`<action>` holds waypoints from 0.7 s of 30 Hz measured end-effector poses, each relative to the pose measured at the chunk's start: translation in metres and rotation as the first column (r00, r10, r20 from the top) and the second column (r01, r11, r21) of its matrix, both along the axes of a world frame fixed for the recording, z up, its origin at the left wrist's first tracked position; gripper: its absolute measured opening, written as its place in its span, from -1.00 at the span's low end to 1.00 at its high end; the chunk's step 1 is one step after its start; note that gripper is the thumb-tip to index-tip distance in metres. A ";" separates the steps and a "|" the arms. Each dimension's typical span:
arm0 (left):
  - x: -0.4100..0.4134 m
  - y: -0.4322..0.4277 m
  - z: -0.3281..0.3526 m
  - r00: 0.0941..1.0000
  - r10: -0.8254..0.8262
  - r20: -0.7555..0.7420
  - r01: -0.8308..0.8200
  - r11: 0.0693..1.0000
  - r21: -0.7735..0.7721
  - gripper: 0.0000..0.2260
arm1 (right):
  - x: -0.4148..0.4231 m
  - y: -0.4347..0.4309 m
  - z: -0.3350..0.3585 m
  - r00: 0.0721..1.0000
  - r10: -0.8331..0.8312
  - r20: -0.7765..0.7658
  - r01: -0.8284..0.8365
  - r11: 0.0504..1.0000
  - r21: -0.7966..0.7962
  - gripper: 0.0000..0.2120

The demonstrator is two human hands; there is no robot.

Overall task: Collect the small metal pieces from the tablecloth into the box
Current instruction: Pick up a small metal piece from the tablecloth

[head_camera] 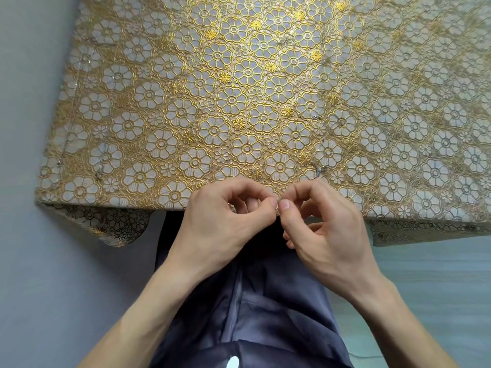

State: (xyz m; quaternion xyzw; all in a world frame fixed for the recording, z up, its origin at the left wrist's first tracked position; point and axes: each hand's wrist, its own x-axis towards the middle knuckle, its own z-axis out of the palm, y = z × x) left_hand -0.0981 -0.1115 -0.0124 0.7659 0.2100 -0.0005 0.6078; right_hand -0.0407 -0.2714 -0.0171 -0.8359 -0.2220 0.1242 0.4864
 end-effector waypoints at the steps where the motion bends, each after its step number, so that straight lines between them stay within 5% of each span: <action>1: 0.000 0.000 0.000 1.000 0.000 0.004 0.000 1.000 0.002 -0.79 | 0.000 0.000 0.000 1.000 -0.002 -0.009 0.002 1.000 0.004 -0.90; 15: -0.001 0.000 0.004 0.975 -0.144 0.171 0.065 0.915 0.398 -0.90 | 0.007 -0.006 0.005 0.996 0.050 -0.070 -0.053 0.998 -0.042 -0.95; 21: -0.001 0.002 0.000 0.956 -0.218 0.197 0.085 0.847 0.524 -0.89 | 0.006 -0.004 0.004 0.998 0.048 0.031 -0.045 0.995 -0.086 -0.90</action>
